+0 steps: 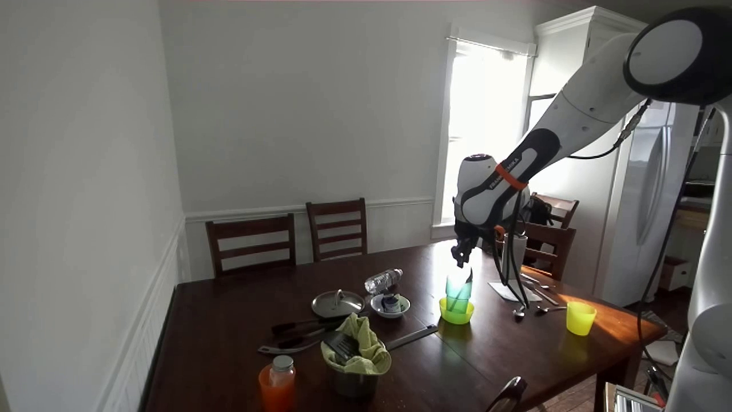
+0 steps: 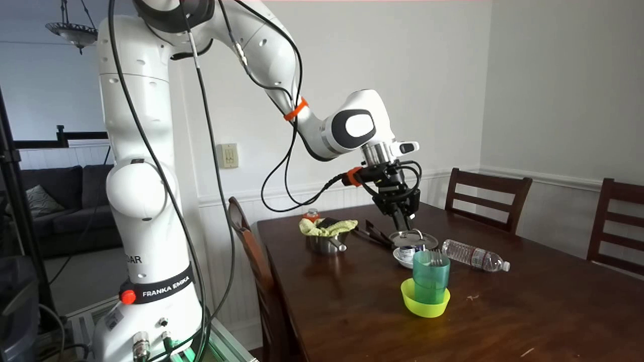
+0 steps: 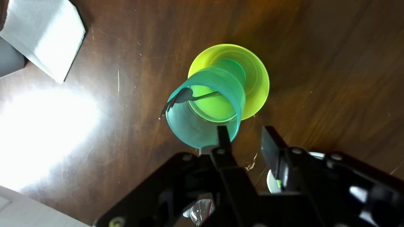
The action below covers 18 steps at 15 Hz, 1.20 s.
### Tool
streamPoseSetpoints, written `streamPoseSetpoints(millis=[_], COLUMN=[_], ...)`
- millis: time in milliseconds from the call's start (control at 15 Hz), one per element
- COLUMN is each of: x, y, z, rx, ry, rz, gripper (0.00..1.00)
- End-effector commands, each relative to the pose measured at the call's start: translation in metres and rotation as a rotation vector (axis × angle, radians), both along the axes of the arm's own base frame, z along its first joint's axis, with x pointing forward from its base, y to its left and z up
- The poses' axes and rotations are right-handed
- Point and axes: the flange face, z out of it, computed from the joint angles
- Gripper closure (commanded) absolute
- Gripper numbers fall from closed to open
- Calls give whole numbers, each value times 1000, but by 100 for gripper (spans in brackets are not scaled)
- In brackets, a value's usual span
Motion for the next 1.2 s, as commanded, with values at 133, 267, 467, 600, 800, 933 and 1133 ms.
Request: streamPoseSetpoints(millis=[133, 267, 467, 600, 800, 933, 1133], x=[-6, -11, -18, -23, -21, -23, -23], y=[-27, -37, -49, -55, -56, -59, -59], z=[15, 24, 32, 37, 32, 34, 35], rx=[-8, -13, -10, -6, -16, -16, -15], ry=[-10, -13, -19, -23, -19, -20, -20], rz=[-59, -88, -142, -170, -159, -174, -177], gripper=[21, 7, 0, 0, 0, 0, 0])
